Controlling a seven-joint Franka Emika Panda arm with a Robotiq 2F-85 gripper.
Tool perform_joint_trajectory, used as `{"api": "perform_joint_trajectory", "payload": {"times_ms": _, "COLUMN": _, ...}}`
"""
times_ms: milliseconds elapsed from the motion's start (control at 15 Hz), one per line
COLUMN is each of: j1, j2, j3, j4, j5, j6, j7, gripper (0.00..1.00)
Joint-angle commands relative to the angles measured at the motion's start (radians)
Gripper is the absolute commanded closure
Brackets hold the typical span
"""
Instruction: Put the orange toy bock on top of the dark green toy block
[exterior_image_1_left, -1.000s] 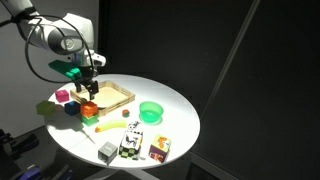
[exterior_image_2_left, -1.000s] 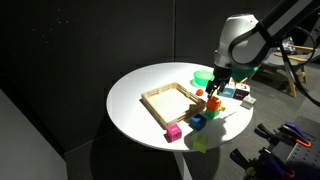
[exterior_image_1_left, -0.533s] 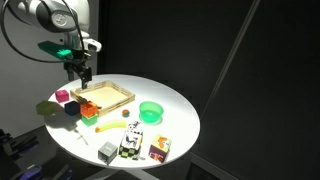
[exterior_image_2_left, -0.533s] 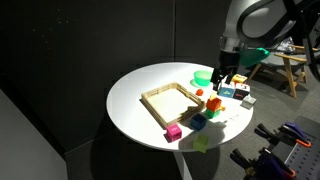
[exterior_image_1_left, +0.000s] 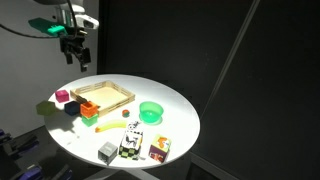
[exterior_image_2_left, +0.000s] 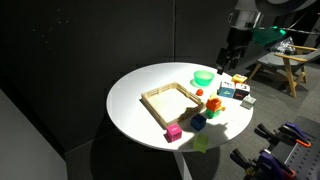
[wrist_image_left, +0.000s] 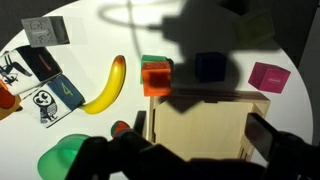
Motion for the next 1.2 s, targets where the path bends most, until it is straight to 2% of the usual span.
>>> {"api": "perform_joint_trajectory", "payload": {"times_ms": 0, "j1": -0.001, "j2": -0.111, "j3": -0.01, "j4": -0.023, "j5": 0.007, "j6": -0.065, "j7": -0.027, "gripper": 0.0}}
{"api": "perform_joint_trajectory", "payload": {"times_ms": 867, "j1": 0.027, "j2": -0.365, "j3": -0.045, "j4": -0.059, "j5": 0.073, "j6": -0.347, "j7": -0.115, "gripper": 0.0}}
{"api": "perform_joint_trajectory", "payload": {"times_ms": 933, "j1": 0.011, "j2": -0.317, "j3": -0.02, "j4": -0.043, "j5": 0.044, "j6": -0.308, "j7": -0.083, "gripper": 0.0}}
{"api": "perform_joint_trajectory", "payload": {"times_ms": 1133, "j1": 0.011, "j2": -0.327, "j3": -0.021, "j4": -0.044, "j5": 0.048, "j6": -0.317, "j7": -0.086, "gripper": 0.0}}
